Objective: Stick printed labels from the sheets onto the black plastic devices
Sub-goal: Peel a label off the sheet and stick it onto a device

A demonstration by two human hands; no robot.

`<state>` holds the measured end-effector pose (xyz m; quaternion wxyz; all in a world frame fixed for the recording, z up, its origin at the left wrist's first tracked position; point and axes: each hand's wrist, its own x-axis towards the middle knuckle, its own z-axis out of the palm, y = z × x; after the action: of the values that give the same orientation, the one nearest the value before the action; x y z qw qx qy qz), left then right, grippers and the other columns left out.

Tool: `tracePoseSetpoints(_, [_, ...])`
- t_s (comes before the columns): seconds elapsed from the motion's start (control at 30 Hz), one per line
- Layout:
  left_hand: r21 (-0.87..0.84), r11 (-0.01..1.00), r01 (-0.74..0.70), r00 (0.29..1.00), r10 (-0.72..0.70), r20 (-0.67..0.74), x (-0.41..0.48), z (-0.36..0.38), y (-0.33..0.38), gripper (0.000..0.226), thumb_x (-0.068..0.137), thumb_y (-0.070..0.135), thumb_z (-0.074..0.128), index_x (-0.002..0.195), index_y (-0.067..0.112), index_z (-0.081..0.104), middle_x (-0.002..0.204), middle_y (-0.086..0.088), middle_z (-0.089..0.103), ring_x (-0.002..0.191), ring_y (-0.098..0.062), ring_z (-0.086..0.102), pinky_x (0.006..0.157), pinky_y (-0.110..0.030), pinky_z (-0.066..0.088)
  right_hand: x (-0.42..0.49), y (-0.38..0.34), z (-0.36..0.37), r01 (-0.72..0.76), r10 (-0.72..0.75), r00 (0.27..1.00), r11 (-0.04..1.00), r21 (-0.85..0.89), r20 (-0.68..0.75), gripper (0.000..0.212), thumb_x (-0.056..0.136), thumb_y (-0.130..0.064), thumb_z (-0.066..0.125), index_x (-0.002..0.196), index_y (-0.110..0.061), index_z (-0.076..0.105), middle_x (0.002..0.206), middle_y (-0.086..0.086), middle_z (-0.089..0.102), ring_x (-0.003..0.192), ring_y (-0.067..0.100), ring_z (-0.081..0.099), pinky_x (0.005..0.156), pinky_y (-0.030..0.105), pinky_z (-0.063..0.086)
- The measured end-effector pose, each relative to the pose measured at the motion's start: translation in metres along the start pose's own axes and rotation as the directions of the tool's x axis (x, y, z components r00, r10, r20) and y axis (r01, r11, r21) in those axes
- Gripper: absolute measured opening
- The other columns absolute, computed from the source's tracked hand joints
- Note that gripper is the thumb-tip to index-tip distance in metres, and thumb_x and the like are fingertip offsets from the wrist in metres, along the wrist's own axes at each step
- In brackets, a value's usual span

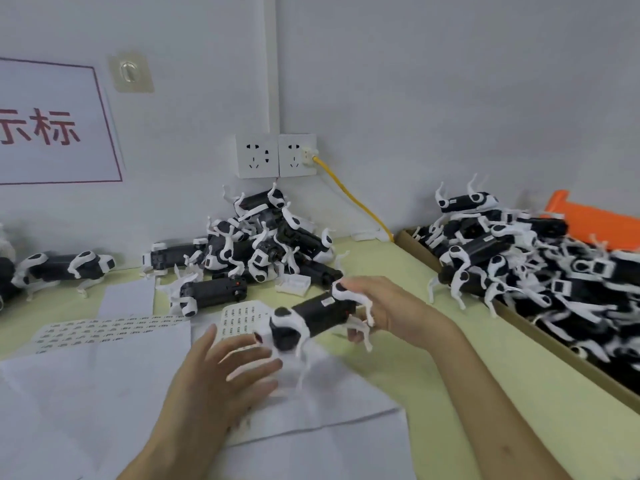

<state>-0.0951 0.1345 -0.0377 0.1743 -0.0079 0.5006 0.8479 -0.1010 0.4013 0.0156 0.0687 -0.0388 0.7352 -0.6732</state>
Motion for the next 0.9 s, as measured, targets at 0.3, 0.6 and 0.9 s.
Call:
tracePoseSetpoints(0.3, [-0.015,0.998,0.061,0.998,-0.061,-0.027,0.0,0.007,0.006,0.052,0.103,0.046,0.04,0.098,0.0,0.064,0.08,-0.021,0.071,0.062,-0.037,0.073,0.072,-0.049,0.059,-0.006,-0.002,-0.055,0.459,-0.202,0.887,0.489,0.742,-0.415,0.06,0.1,-0.056,0.041,0.137,-0.01,0.051,0.137,0.022,0.061,0.121,0.041,0.064,0.1,0.054,0.048])
tracePoseSetpoints(0.6, [0.005,1.0,0.025,0.999,-0.025,-0.048,0.0,0.007,0.005,0.046,0.102,0.041,0.043,0.096,0.001,0.065,0.078,-0.019,0.069,0.06,-0.032,0.07,0.066,-0.044,0.057,0.031,0.037,-0.002,0.045,-0.271,0.746,0.932,-0.359,-0.609,0.02,0.093,-0.015,0.063,0.11,-0.026,0.067,0.101,-0.006,0.07,0.091,0.008,0.066,0.07,0.009,0.044])
tracePoseSetpoints(0.9, [0.001,1.0,-0.019,0.997,0.019,-0.081,0.001,0.008,0.002,0.042,0.105,0.034,0.042,0.092,0.0,0.064,0.071,-0.017,0.066,0.054,-0.027,0.066,0.048,-0.028,0.056,0.066,0.059,0.014,-0.189,-0.26,0.741,0.804,-0.564,-0.619,0.057,0.085,-0.031,0.075,0.135,-0.025,0.049,0.133,-0.004,0.053,0.123,0.02,0.052,0.099,0.038,0.037])
